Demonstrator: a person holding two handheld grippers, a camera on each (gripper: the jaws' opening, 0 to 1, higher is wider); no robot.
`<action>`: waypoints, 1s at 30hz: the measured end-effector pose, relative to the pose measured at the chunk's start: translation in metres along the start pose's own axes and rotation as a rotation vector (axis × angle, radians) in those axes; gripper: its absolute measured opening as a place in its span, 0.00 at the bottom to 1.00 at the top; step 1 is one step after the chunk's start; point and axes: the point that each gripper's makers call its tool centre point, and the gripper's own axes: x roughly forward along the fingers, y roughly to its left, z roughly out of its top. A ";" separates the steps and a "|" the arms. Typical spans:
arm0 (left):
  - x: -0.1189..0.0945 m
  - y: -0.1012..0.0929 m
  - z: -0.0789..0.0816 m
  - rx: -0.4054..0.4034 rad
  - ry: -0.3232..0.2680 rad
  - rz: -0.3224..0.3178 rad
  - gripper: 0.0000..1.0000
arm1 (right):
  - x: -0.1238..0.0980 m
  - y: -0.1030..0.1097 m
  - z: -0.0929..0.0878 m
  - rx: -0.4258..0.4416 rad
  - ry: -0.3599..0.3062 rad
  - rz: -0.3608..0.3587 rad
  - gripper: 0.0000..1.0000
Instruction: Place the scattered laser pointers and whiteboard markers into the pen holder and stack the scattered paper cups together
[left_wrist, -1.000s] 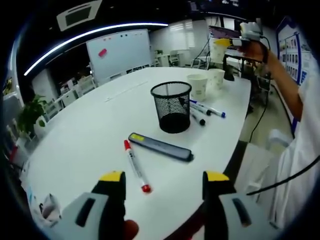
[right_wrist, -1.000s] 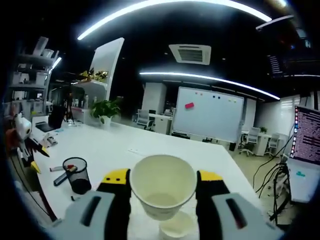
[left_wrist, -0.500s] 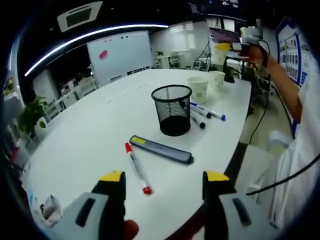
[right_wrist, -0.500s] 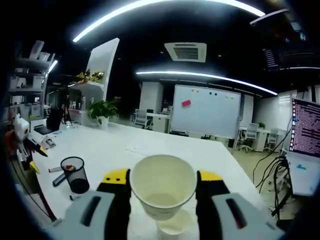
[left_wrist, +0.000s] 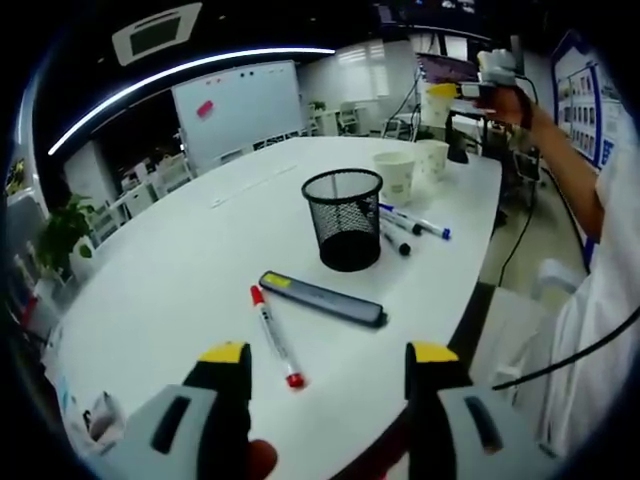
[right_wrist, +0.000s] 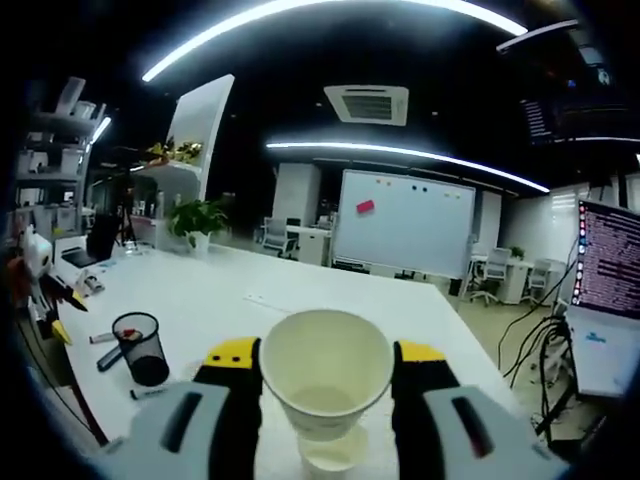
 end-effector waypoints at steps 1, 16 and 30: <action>0.000 0.000 0.000 0.000 -0.001 0.001 0.62 | 0.001 -0.001 -0.001 0.001 0.002 -0.001 0.51; 0.001 -0.003 0.002 0.008 0.003 -0.004 0.62 | 0.002 -0.006 -0.013 0.019 0.019 -0.004 0.51; 0.003 -0.005 0.002 0.007 0.009 -0.004 0.62 | 0.005 -0.010 -0.022 0.032 0.028 -0.004 0.51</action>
